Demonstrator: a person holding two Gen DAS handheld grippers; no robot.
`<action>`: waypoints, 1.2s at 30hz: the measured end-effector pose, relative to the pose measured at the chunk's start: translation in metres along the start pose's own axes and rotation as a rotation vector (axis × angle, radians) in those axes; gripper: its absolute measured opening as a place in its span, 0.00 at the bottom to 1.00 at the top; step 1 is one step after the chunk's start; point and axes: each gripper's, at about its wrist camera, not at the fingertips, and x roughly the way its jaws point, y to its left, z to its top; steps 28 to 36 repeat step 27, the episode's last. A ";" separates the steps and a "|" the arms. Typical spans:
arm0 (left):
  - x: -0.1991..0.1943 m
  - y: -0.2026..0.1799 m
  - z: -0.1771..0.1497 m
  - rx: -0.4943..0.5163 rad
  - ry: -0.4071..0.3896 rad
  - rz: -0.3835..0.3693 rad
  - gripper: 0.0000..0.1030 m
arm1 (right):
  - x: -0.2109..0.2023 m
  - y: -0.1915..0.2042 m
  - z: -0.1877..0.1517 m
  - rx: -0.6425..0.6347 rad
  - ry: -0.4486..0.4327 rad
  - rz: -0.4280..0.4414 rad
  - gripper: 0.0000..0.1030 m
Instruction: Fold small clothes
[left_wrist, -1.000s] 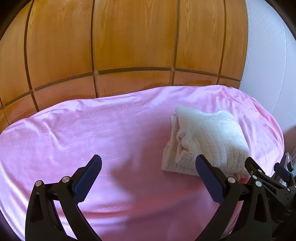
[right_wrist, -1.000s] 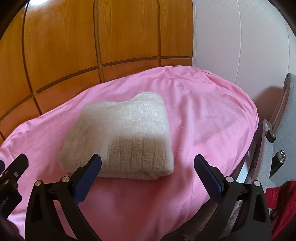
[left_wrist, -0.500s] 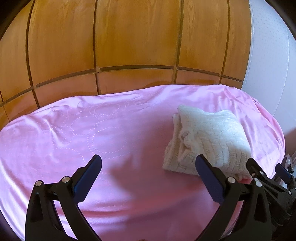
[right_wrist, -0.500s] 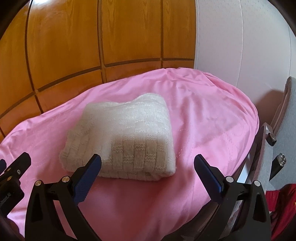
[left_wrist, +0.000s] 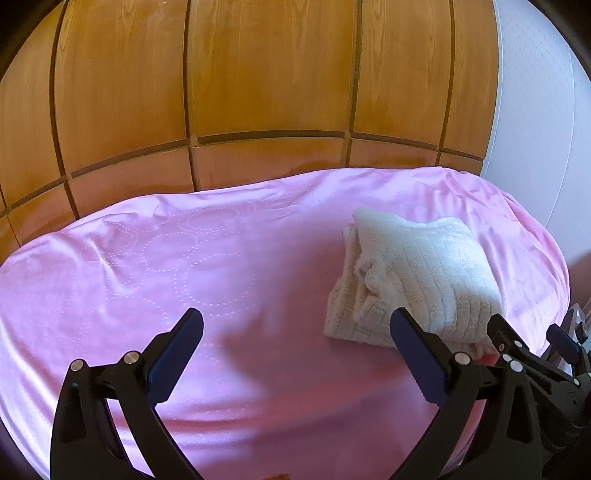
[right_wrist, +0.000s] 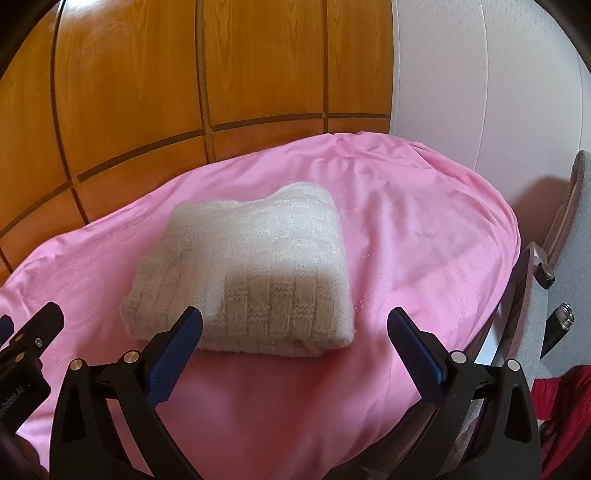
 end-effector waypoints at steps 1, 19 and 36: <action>0.000 0.000 0.000 -0.001 0.001 -0.001 0.98 | 0.000 0.000 0.000 0.001 0.001 0.000 0.96; 0.006 0.006 -0.003 -0.002 0.017 -0.020 0.98 | 0.004 0.003 -0.007 -0.009 0.018 -0.005 0.96; 0.018 0.018 -0.006 -0.042 0.038 0.014 0.98 | 0.007 0.003 -0.005 -0.012 0.013 -0.010 0.96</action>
